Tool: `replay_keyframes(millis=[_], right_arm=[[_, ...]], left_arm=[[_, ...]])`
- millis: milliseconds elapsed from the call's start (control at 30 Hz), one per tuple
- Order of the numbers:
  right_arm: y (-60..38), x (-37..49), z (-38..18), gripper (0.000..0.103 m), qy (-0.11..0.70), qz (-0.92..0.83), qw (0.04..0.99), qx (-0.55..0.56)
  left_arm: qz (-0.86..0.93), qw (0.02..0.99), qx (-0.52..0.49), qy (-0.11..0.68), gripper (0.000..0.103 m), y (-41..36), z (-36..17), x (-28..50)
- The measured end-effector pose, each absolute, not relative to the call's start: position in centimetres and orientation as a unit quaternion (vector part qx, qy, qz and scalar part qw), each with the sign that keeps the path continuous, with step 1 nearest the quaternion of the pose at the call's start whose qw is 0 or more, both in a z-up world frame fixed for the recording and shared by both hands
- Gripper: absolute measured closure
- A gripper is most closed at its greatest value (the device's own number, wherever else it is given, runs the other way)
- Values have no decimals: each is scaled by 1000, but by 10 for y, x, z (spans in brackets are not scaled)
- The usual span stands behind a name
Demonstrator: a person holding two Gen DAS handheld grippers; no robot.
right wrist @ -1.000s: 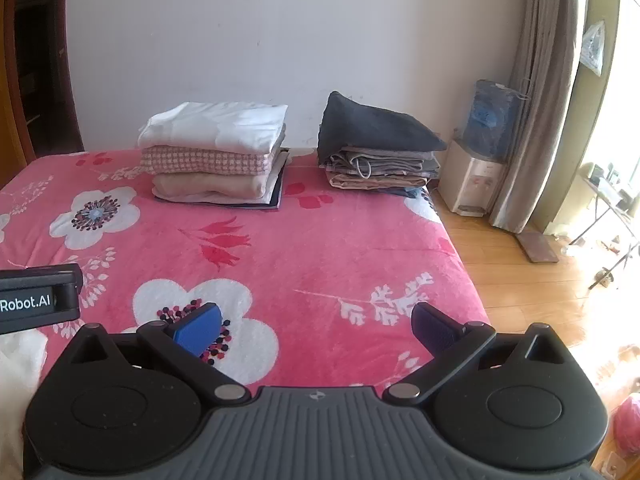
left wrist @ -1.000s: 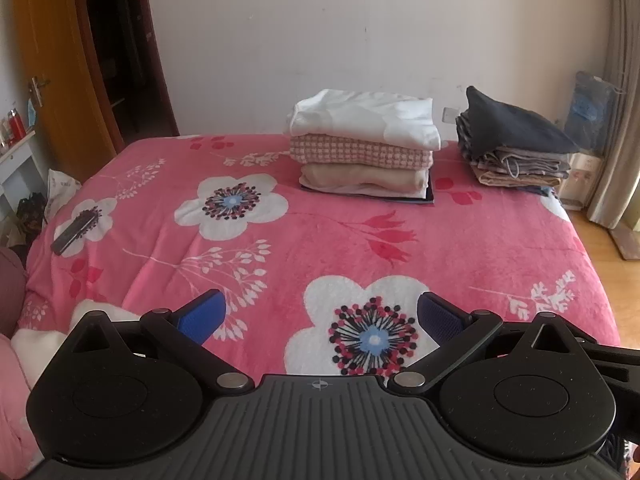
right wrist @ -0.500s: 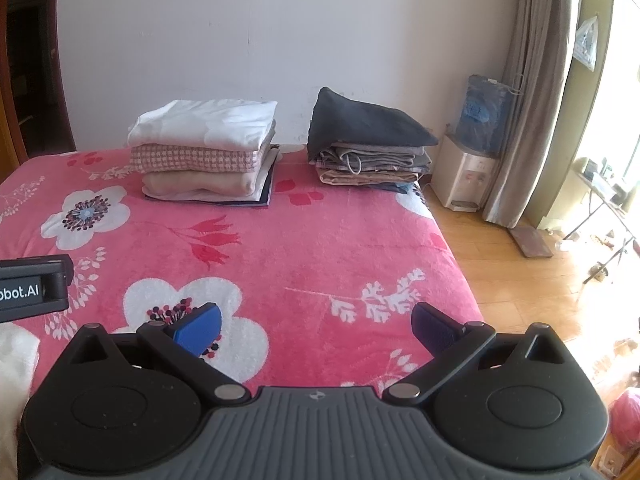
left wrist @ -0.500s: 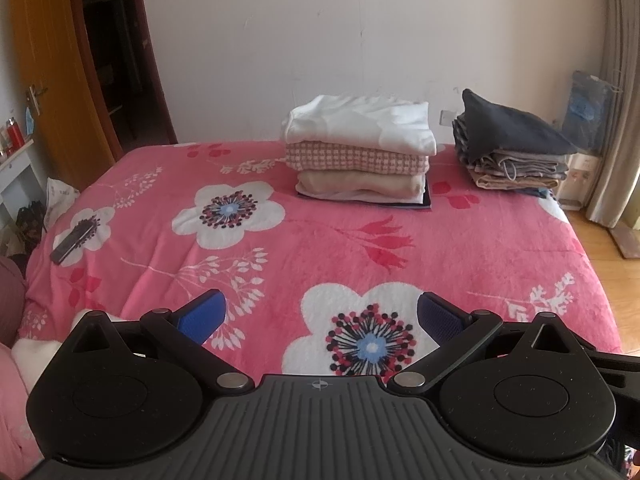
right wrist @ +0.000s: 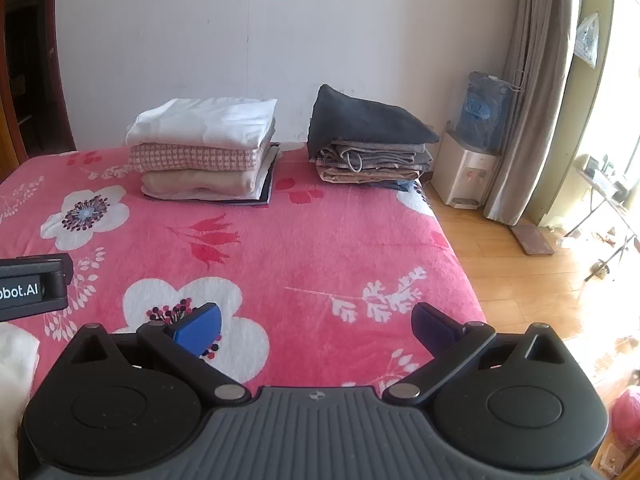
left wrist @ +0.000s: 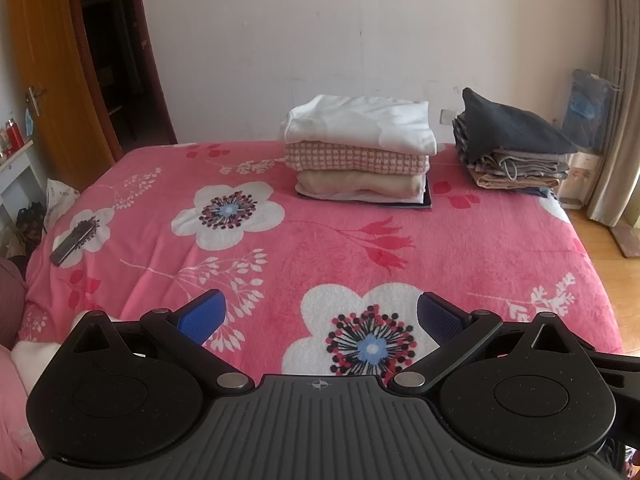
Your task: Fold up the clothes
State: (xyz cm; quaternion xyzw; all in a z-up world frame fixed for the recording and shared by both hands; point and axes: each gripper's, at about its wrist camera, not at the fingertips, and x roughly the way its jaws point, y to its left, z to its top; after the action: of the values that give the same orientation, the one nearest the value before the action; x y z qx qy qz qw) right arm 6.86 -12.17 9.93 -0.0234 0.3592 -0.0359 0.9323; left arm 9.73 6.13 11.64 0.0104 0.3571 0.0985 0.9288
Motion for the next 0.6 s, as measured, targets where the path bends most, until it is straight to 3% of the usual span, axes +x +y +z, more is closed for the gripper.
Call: replay_keyframes(millis=[600], right_arm=[[-121,71,101,0,359,-33,932,-25]], left_arm=[[100,928,10,359,0,62,117,100]])
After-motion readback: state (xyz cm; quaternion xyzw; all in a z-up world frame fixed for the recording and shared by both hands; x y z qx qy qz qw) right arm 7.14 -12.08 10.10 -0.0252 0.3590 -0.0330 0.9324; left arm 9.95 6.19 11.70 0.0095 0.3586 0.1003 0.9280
